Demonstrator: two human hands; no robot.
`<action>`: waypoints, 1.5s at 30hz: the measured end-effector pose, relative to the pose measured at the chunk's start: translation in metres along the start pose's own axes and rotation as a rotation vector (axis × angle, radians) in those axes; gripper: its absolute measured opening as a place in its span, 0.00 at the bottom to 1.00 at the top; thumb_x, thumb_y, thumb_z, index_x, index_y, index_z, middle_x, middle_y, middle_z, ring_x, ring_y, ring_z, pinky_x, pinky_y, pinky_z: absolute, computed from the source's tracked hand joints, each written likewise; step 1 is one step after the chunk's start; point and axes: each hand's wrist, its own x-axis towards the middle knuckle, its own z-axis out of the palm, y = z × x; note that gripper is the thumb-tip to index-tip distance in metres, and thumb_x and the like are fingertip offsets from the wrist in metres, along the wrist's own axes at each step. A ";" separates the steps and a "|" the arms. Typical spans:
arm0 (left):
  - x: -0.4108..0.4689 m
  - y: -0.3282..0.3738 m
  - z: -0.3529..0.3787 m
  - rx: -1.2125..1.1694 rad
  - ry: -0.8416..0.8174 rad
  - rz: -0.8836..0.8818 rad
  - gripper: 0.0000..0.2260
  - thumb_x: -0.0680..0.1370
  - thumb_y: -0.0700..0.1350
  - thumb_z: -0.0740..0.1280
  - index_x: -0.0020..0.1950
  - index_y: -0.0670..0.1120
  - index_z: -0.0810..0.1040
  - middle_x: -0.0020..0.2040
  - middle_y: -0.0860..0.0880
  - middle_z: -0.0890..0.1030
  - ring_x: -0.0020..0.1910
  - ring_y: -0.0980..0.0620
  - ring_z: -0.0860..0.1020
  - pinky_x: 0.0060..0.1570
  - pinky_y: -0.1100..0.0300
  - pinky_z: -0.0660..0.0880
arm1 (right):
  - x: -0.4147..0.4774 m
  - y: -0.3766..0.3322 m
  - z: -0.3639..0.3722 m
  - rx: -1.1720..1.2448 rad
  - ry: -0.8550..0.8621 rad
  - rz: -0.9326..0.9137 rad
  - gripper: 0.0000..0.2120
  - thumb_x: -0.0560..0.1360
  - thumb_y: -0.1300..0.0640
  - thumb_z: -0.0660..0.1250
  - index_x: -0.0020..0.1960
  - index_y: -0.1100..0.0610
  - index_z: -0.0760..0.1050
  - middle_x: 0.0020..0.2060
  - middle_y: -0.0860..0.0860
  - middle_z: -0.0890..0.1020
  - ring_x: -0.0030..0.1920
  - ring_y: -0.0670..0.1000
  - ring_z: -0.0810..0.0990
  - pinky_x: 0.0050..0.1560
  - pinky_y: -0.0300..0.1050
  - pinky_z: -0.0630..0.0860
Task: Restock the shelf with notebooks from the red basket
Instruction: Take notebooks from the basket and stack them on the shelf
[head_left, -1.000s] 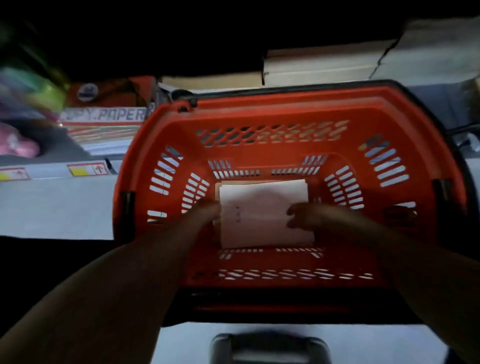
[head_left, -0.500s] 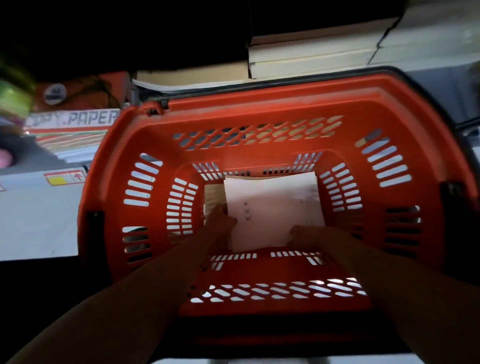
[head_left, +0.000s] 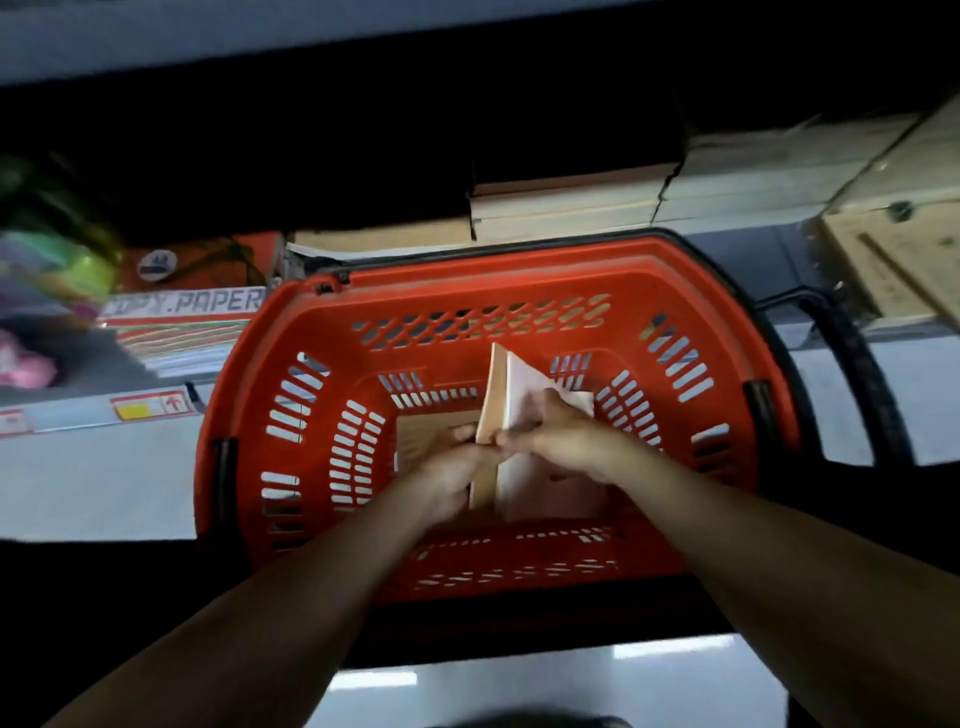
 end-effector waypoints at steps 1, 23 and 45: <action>-0.006 -0.001 0.002 -0.044 -0.057 0.002 0.10 0.73 0.32 0.71 0.50 0.43 0.81 0.44 0.48 0.85 0.48 0.49 0.81 0.54 0.56 0.75 | -0.003 0.002 0.003 -0.036 0.002 -0.010 0.33 0.63 0.36 0.73 0.60 0.53 0.69 0.52 0.50 0.80 0.56 0.52 0.78 0.58 0.53 0.76; 0.030 -0.008 -0.037 0.192 -0.183 0.054 0.36 0.65 0.51 0.78 0.69 0.42 0.72 0.64 0.47 0.79 0.61 0.53 0.79 0.64 0.57 0.74 | 0.023 -0.027 0.025 -0.412 0.337 -0.108 0.21 0.78 0.44 0.62 0.66 0.54 0.67 0.54 0.59 0.81 0.57 0.62 0.79 0.51 0.51 0.74; -0.048 0.036 -0.025 0.836 0.217 0.437 0.13 0.79 0.47 0.67 0.57 0.40 0.81 0.48 0.42 0.84 0.46 0.46 0.83 0.47 0.55 0.78 | -0.072 -0.089 -0.083 0.792 0.024 0.108 0.08 0.76 0.73 0.57 0.51 0.69 0.73 0.44 0.63 0.81 0.34 0.54 0.84 0.27 0.38 0.80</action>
